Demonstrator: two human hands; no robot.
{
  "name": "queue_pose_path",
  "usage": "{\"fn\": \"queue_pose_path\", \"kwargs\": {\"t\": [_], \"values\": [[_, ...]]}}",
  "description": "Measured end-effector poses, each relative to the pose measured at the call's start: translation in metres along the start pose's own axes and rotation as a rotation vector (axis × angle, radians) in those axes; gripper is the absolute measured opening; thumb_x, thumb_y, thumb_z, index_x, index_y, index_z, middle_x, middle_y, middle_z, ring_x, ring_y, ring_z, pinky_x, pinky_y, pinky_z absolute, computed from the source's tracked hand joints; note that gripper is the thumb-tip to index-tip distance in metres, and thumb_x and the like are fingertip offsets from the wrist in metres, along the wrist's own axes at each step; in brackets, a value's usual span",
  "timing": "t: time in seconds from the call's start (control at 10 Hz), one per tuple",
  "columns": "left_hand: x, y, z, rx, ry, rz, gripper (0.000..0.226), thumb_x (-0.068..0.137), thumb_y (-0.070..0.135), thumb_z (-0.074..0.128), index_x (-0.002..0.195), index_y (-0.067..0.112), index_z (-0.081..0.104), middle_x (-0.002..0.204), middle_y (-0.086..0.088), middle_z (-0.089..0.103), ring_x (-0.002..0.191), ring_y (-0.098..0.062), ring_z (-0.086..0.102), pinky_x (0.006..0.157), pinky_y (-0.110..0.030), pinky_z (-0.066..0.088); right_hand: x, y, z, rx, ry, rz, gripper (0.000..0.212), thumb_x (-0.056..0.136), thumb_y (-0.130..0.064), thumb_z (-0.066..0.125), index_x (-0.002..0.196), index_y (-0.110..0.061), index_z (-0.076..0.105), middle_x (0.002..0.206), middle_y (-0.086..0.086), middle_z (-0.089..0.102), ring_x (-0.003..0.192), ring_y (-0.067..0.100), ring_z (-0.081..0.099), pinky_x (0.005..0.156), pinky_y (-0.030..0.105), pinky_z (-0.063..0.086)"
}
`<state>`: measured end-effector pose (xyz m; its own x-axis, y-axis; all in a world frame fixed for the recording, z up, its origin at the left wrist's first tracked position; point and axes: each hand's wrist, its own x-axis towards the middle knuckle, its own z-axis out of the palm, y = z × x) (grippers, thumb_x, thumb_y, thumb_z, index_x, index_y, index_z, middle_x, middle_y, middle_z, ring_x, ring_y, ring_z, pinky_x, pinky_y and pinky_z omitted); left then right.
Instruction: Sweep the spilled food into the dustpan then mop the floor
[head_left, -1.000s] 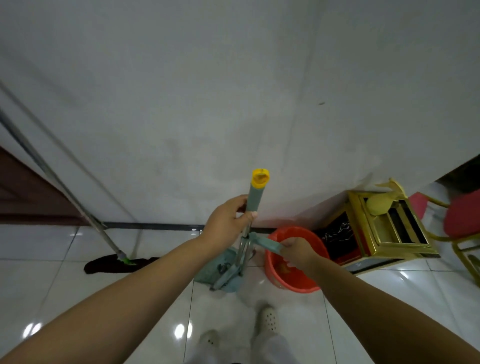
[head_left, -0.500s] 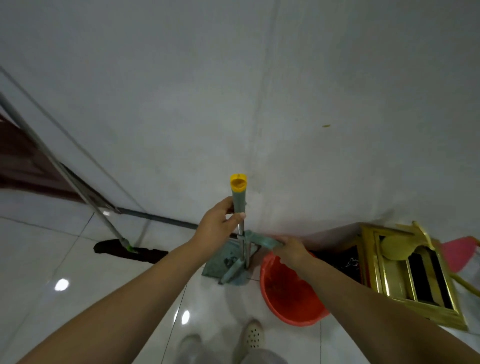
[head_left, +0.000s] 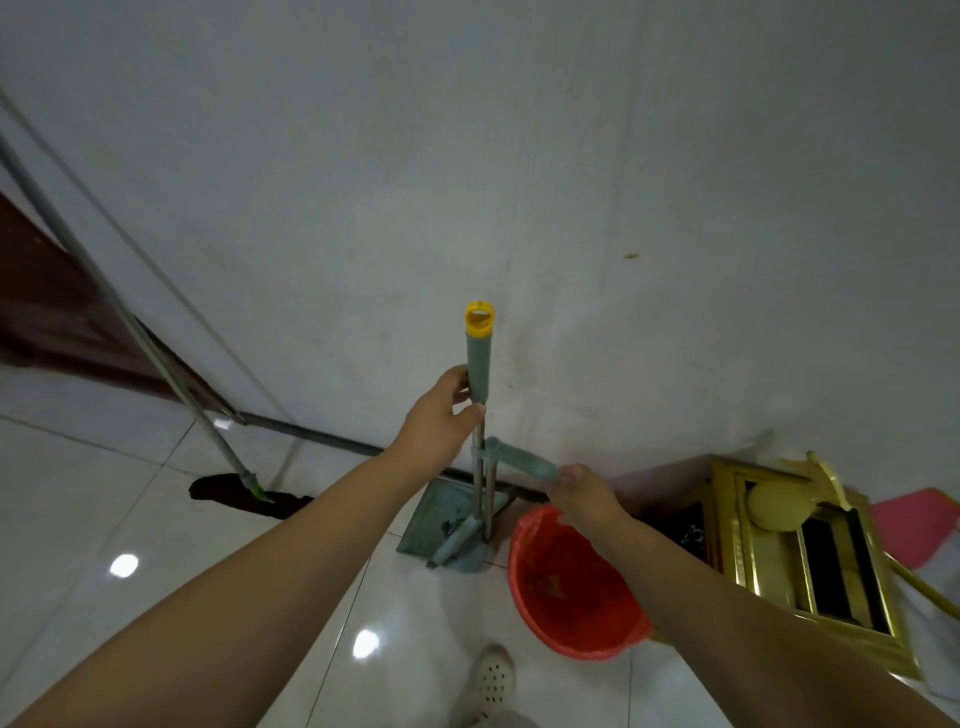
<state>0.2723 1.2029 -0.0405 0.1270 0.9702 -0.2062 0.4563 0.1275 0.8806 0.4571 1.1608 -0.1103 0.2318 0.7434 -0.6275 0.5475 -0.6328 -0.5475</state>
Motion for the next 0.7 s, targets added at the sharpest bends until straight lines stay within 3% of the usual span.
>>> {"fn": "queue_pose_path", "kwargs": {"t": [0.1, 0.2, 0.3, 0.4, 0.5, 0.6, 0.7], "values": [[-0.020, -0.002, -0.003, -0.026, -0.013, -0.018, 0.050, 0.095, 0.012, 0.053, 0.142, 0.017, 0.037, 0.137, -0.002, 0.048, 0.124, -0.015, 0.046, 0.100, -0.024, 0.037, -0.027, 0.008, -0.006, 0.090, 0.004, -0.005, 0.034, 0.092, -0.011, 0.052, 0.125, -0.001, 0.056, 0.101, 0.008, 0.054, 0.098, 0.027, 0.058, 0.097, 0.045, 0.049], [-0.053, -0.007, -0.011, -0.047, 0.003, -0.020, 0.049, 0.096, 0.014, 0.052, 0.142, 0.017, 0.037, 0.127, 0.000, 0.049, 0.116, -0.013, 0.048, 0.097, -0.022, 0.038, -0.061, 0.017, -0.001, 0.157, 0.033, -0.007, 0.032, 0.093, -0.008, 0.051, 0.122, 0.002, 0.059, 0.097, 0.007, 0.056, 0.089, 0.022, 0.054, 0.093, 0.043, 0.051], [-0.093, -0.019, -0.022, -0.096, -0.027, -0.029, 0.043, 0.095, 0.016, 0.052, 0.137, 0.019, 0.044, 0.117, 0.002, 0.053, 0.104, -0.016, 0.054, 0.098, -0.034, 0.046, -0.114, 0.023, 0.019, 0.303, 0.029, 0.007, 0.018, 0.097, -0.004, 0.044, 0.099, -0.003, 0.061, 0.083, 0.007, 0.054, 0.080, 0.022, 0.053, 0.075, 0.035, 0.049], [-0.138, -0.035, -0.028, -0.136, -0.082, -0.038, 0.025, 0.095, 0.017, 0.051, 0.118, 0.025, 0.053, 0.098, 0.000, 0.061, 0.097, -0.026, 0.063, 0.091, -0.045, 0.053, -0.164, 0.037, 0.044, 0.329, 0.088, -0.023, 0.022, 0.095, -0.002, 0.047, 0.111, -0.006, 0.060, 0.080, 0.004, 0.054, 0.088, 0.024, 0.054, 0.077, 0.034, 0.049], [-0.181, -0.049, -0.027, -0.167, -0.107, -0.043, 0.018, 0.094, 0.012, 0.050, 0.104, 0.025, 0.057, 0.087, 0.002, 0.064, 0.090, -0.024, 0.065, 0.082, -0.040, 0.053, -0.206, 0.051, 0.067, 0.354, 0.101, -0.049, 0.027, 0.094, -0.002, 0.049, 0.118, -0.003, 0.061, 0.081, 0.002, 0.058, 0.084, 0.019, 0.058, 0.074, 0.030, 0.053], [-0.223, -0.058, -0.022, -0.154, -0.155, -0.045, 0.018, 0.093, 0.009, 0.051, 0.093, 0.024, 0.059, 0.091, -0.002, 0.067, 0.083, -0.019, 0.064, 0.072, -0.027, 0.050, -0.250, 0.057, 0.079, 0.345, 0.085, -0.073, 0.026, 0.094, 0.001, 0.048, 0.117, -0.002, 0.061, 0.085, 0.005, 0.060, 0.074, 0.013, 0.058, 0.061, 0.019, 0.051], [-0.259, -0.057, -0.019, -0.157, -0.177, -0.042, 0.018, 0.094, 0.007, 0.050, 0.089, 0.021, 0.059, 0.087, -0.003, 0.065, 0.072, -0.011, 0.061, 0.060, -0.019, 0.047, -0.281, 0.070, 0.089, 0.343, 0.079, -0.081, 0.028, 0.093, 0.000, 0.051, 0.118, -0.001, 0.062, 0.088, 0.010, 0.061, 0.073, 0.015, 0.059, 0.061, 0.019, 0.051]]}}
